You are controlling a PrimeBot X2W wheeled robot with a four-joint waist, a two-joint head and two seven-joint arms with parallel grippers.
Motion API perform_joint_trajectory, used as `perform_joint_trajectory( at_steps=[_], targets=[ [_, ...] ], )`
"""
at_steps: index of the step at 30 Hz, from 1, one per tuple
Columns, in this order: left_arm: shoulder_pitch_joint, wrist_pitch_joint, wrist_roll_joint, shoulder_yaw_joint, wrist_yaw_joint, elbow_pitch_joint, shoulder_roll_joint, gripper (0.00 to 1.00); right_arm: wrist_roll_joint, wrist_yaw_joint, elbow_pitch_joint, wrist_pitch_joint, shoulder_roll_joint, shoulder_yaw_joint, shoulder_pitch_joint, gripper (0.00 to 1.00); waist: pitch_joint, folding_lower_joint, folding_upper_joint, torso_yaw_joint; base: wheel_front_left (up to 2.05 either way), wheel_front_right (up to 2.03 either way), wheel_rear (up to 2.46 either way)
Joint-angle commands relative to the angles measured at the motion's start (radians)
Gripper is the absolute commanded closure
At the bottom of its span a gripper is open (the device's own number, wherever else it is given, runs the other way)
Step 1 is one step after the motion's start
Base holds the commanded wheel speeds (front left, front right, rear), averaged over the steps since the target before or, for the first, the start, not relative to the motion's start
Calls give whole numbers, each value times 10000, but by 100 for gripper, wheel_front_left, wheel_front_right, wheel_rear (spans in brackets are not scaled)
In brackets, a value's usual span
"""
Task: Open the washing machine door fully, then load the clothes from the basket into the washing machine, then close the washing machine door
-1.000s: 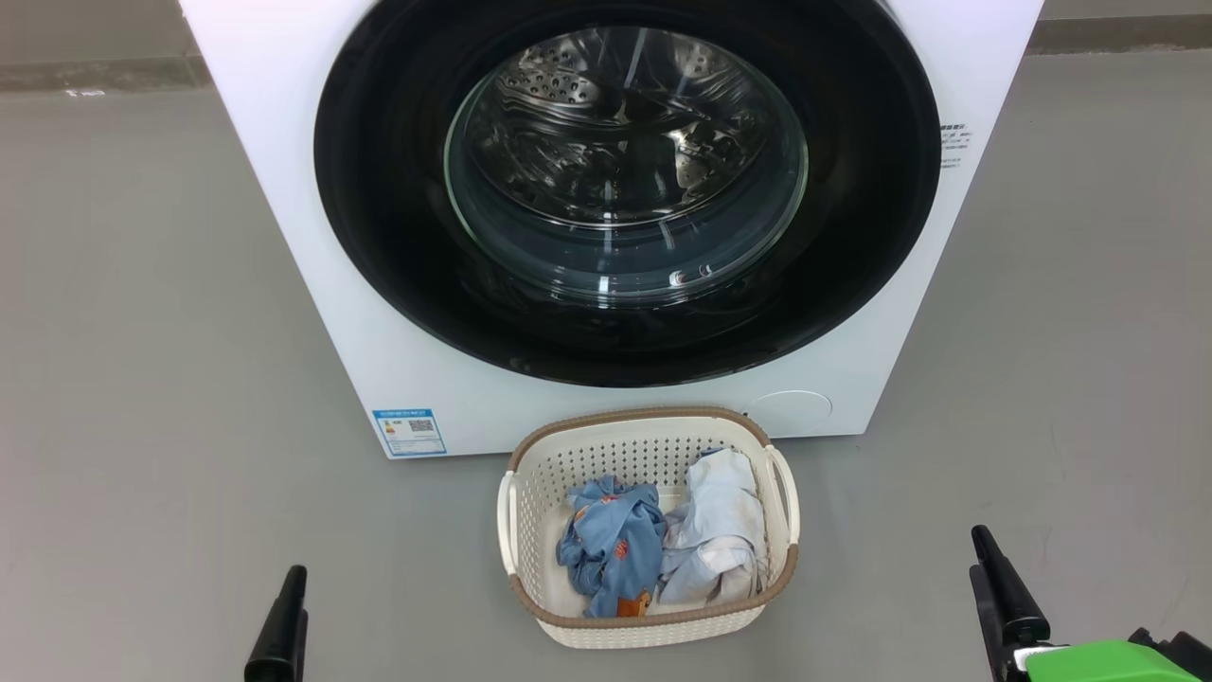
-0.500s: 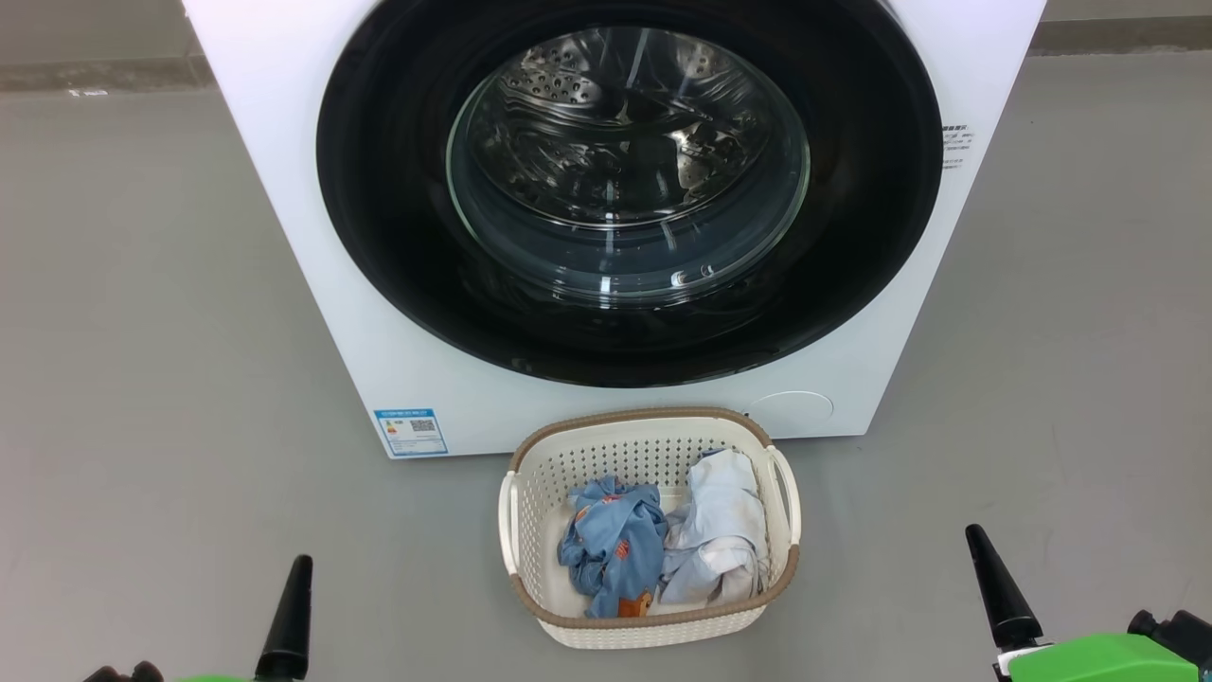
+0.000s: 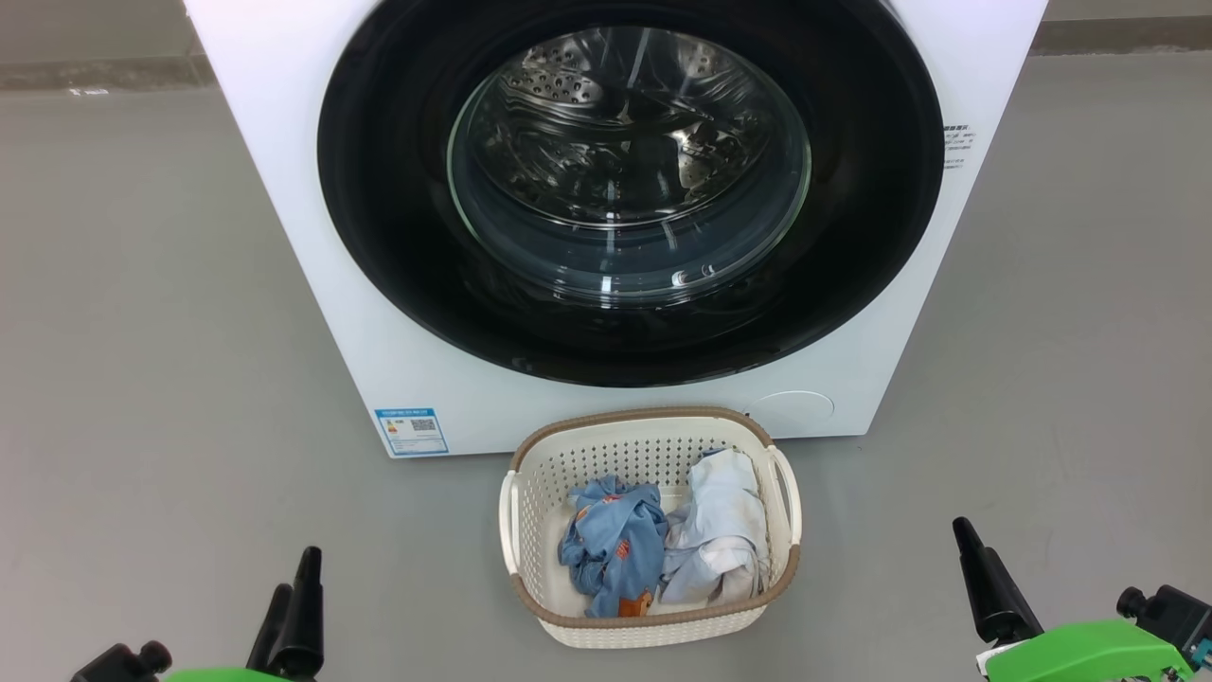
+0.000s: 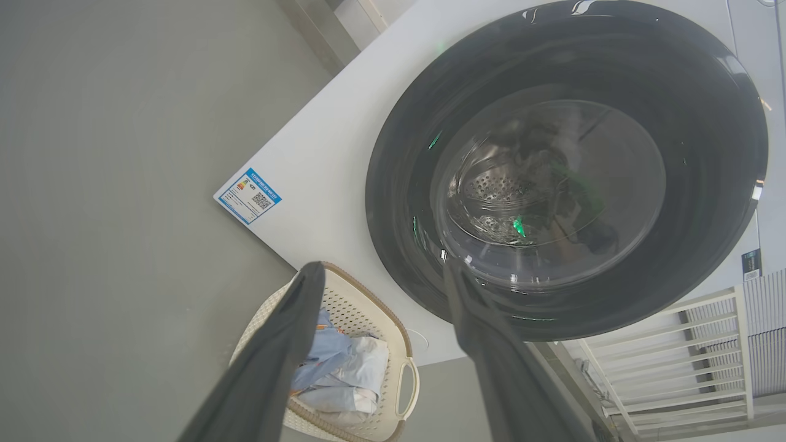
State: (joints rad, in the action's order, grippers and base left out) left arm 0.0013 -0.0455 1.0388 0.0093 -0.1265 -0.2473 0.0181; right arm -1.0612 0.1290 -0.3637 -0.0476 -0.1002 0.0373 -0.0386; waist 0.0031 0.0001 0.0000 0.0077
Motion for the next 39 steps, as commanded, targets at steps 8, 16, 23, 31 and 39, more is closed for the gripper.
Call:
perform_joint_trajectory(
  at_steps=[8, 16, 23, 31, 39],
  targets=[
    [-261, -351, -1390, 36, -22, 450, 217, 0, 1304, 9, 262, -343, -285, -219, -463, 0, 9, -1, 0, 8, 0, 0, 0],
    [-244, -586, -2382, -32, -24, 555, 234, 0, 2282, 10, 265, -576, -386, -306, -510, 0, 9, -1, 0, 11, 0, 0, 0],
    [-242, -792, -3243, -61, -27, 639, 249, 0, 3153, 11, 267, -781, -458, -397, -556, 0, 6, -1, 0, -4, 0, 0, 0],
    [-236, -1027, -4220, -116, -29, 735, 268, 0, 4085, 12, 283, -1014, -553, -505, -584, 0, 13, -1, 0, -37, 0, 0, 0],
    [-241, -1234, -5033, -162, -32, 806, 281, 0, 4868, 13, 320, -1219, -645, -574, -617, 0, 48, -1, 0, -44, 0, 0, 0]
  ],
)
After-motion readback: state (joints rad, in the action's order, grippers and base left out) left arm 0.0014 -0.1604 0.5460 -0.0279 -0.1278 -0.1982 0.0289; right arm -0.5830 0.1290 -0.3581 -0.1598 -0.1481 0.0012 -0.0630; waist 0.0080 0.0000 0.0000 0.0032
